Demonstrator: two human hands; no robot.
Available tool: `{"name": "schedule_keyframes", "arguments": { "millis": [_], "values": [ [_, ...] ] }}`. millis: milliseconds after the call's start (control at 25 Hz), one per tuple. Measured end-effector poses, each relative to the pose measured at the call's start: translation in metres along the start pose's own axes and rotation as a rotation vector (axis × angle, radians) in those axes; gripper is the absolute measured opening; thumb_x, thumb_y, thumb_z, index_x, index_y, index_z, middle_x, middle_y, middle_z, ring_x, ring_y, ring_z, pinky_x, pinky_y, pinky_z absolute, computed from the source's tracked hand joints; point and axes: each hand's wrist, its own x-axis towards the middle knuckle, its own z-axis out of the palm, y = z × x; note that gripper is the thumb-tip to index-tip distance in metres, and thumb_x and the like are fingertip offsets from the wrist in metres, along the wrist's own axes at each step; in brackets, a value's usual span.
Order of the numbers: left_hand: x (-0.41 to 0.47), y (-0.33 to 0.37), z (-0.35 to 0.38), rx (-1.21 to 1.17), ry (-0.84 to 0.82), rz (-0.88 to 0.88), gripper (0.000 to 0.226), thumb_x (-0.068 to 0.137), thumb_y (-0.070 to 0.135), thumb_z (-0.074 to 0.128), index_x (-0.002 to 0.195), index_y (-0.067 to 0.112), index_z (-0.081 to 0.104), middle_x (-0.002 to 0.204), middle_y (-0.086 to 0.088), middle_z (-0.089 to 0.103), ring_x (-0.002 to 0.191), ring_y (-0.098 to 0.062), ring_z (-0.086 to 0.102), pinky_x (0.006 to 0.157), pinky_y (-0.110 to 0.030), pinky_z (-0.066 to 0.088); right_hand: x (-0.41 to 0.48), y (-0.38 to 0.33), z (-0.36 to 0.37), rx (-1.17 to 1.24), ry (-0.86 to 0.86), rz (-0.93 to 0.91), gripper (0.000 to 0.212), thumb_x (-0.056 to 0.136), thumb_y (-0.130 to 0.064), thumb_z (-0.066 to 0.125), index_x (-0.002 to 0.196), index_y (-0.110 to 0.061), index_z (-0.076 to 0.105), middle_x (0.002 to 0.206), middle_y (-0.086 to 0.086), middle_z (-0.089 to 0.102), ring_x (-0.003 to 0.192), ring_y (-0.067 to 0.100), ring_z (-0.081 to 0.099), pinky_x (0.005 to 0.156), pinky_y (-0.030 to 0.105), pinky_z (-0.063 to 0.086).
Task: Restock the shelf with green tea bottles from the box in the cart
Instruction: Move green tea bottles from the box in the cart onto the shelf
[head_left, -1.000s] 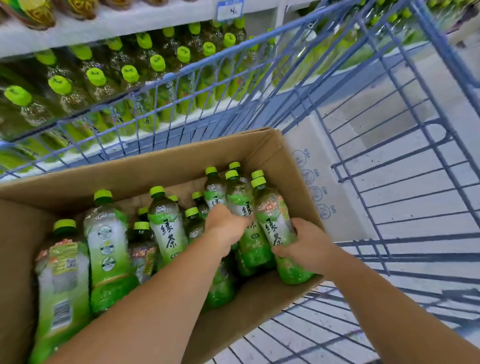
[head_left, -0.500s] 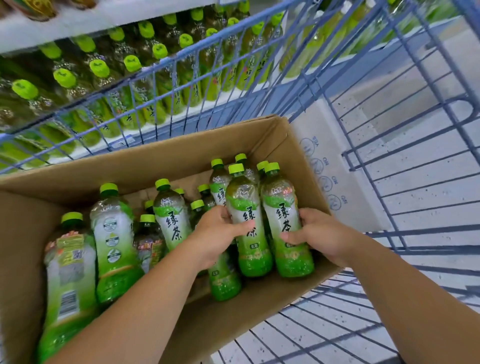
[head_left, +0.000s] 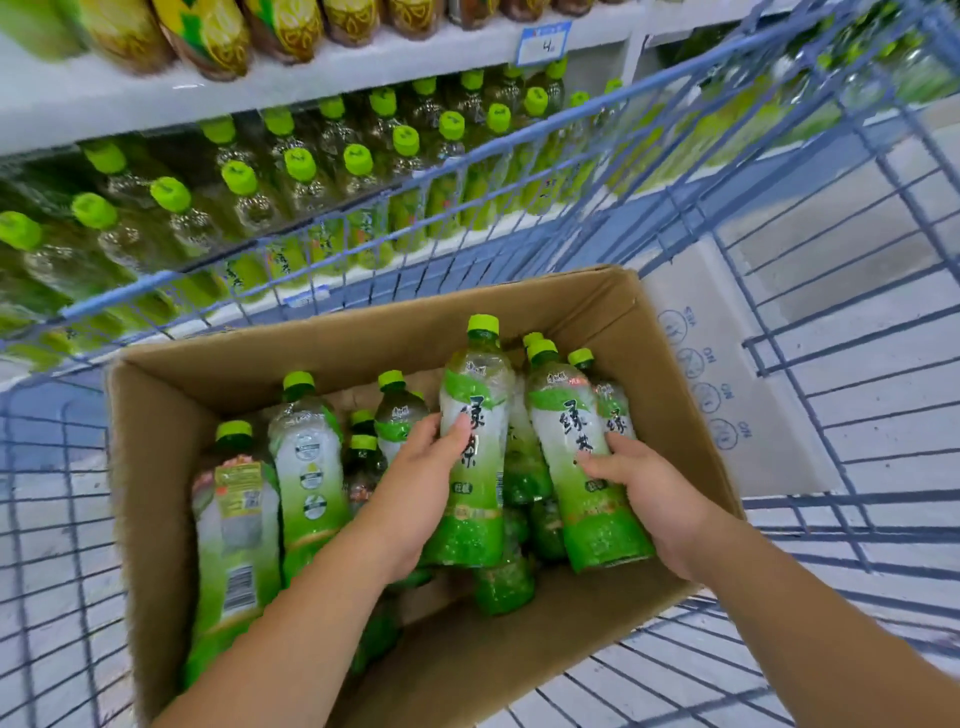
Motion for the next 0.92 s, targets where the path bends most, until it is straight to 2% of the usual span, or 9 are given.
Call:
{"name": "schedule_keyframes", "arguments": {
  "millis": [80,120,280,360,480,600,720,920],
  "values": [
    [-0.015,0.01,-0.016,0.022,-0.001,0.063,0.031,0.089,0.044,0.069,0.118,0.039,0.058,0.117,0.014,0.07,0.108,-0.009,0.066,0.093,-0.041,0.053,-0.005,-0.002,0.024,-0.151,0.075,-0.143,0.039,0.085,-0.053,0.065,0.116,-0.031,0.066,0.108,-0.005,0.075,0.1,0.021,0.071,0.091,0.047,0.057],
    [-0.021,0.015,-0.025,0.061,0.01,0.084,0.028,0.089,0.038,0.071,0.114,0.04,0.059,0.115,0.012,0.071,0.106,-0.011,0.067,0.092,-0.043,0.054,-0.008,-0.004,0.036,-0.221,0.105,-0.201,0.051,0.076,-0.065,0.064,0.116,-0.034,0.065,0.109,-0.008,0.074,0.101,0.018,0.07,0.092,0.048,0.056],
    [-0.051,0.037,-0.067,0.153,0.086,0.204,0.033,0.084,0.036,0.076,0.113,0.036,0.061,0.106,0.013,0.074,0.099,-0.013,0.071,0.088,-0.043,0.057,-0.028,-0.016,0.094,-0.249,0.1,-0.285,0.07,0.067,-0.077,0.062,0.123,-0.035,0.061,0.116,-0.01,0.071,0.107,0.016,0.067,0.095,0.049,0.054],
    [-0.067,0.047,-0.089,0.145,0.131,0.236,0.034,0.081,0.039,0.077,0.111,0.035,0.061,0.103,0.012,0.074,0.096,-0.014,0.071,0.087,-0.046,0.058,-0.042,-0.025,0.124,-0.233,0.087,-0.315,0.072,0.065,-0.075,0.064,0.122,-0.032,0.061,0.113,-0.01,0.072,0.104,0.015,0.069,0.093,0.048,0.055],
    [-0.097,0.064,-0.128,0.093,0.181,0.281,0.034,0.08,0.037,0.077,0.11,0.033,0.063,0.101,0.008,0.075,0.091,-0.015,0.073,0.084,-0.047,0.059,-0.063,-0.035,0.17,-0.27,0.087,-0.394,0.056,0.069,-0.069,0.066,0.109,-0.03,0.065,0.102,-0.009,0.074,0.093,0.013,0.071,0.086,0.048,0.057],
    [-0.125,0.084,-0.174,0.082,0.222,0.314,0.041,0.072,0.041,0.078,0.11,0.032,0.063,0.099,0.008,0.076,0.091,-0.016,0.073,0.084,-0.049,0.059,-0.078,-0.048,0.217,-0.252,0.078,-0.444,0.054,0.068,-0.066,0.066,0.107,-0.029,0.067,0.101,-0.009,0.075,0.093,0.013,0.071,0.087,0.049,0.057],
    [-0.152,0.102,-0.229,0.063,0.253,0.356,0.029,0.084,0.03,0.076,0.11,0.032,0.063,0.097,0.007,0.075,0.091,-0.019,0.073,0.085,-0.054,0.058,-0.093,-0.068,0.27,-0.239,0.065,-0.497,0.04,0.078,-0.054,0.07,0.107,-0.027,0.068,0.1,-0.011,0.076,0.094,0.011,0.071,0.091,0.048,0.056],
    [-0.196,0.132,-0.322,0.06,0.341,0.442,0.038,0.081,0.024,0.081,0.111,0.033,0.061,0.097,0.015,0.074,0.092,-0.011,0.071,0.079,-0.039,0.059,-0.118,-0.1,0.36,-0.28,0.04,-0.546,0.024,0.085,-0.045,0.07,0.104,-0.032,0.069,0.095,-0.009,0.076,0.085,0.013,0.073,0.078,0.048,0.06]
  ]
}}
